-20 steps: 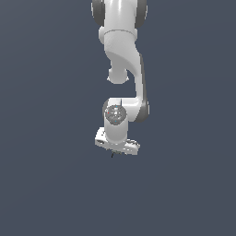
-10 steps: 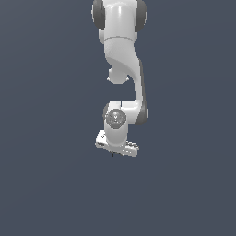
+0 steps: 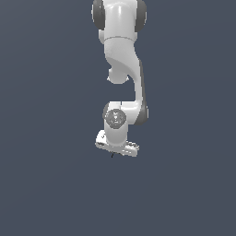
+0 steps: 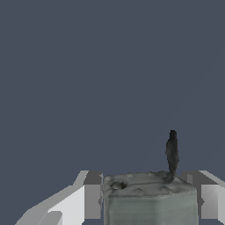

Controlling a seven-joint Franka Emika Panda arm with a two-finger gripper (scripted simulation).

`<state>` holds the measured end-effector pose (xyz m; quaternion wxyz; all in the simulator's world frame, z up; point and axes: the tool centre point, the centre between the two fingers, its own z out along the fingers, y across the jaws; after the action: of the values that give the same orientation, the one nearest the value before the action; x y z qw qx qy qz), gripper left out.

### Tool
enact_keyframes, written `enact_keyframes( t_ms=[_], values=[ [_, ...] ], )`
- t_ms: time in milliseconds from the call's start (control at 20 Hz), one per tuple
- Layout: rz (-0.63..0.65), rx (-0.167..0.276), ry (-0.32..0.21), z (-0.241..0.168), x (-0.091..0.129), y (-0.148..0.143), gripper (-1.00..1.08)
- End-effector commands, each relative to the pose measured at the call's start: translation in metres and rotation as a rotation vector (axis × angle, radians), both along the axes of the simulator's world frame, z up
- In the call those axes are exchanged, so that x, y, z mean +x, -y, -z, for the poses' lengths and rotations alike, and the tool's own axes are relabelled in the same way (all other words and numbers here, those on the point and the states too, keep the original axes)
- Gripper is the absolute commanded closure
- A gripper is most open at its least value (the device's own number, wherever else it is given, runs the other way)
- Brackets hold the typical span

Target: Pick up the object and move it to a goal position.

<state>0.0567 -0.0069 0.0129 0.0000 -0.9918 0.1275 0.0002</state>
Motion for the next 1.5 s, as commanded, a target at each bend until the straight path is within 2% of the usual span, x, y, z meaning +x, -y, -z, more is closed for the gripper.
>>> enact_keyframes(
  t_ms=[0, 200, 400, 950, 1250, 1450],
  values=[
    [0.001, 0.000, 0.004, -0.004, 0.002, 0.002, 1.08],
    [0.005, -0.001, 0.020, -0.022, 0.009, 0.011, 1.08],
    [0.011, -0.003, 0.051, -0.058, 0.021, 0.028, 1.08],
    [0.039, -0.010, 0.186, -0.220, 0.064, 0.101, 1.08],
    [0.053, -0.012, 0.259, -0.309, 0.078, 0.140, 1.08],
    [0.060, -0.013, 0.294, -0.351, 0.083, 0.158, 1.08]
  ],
)
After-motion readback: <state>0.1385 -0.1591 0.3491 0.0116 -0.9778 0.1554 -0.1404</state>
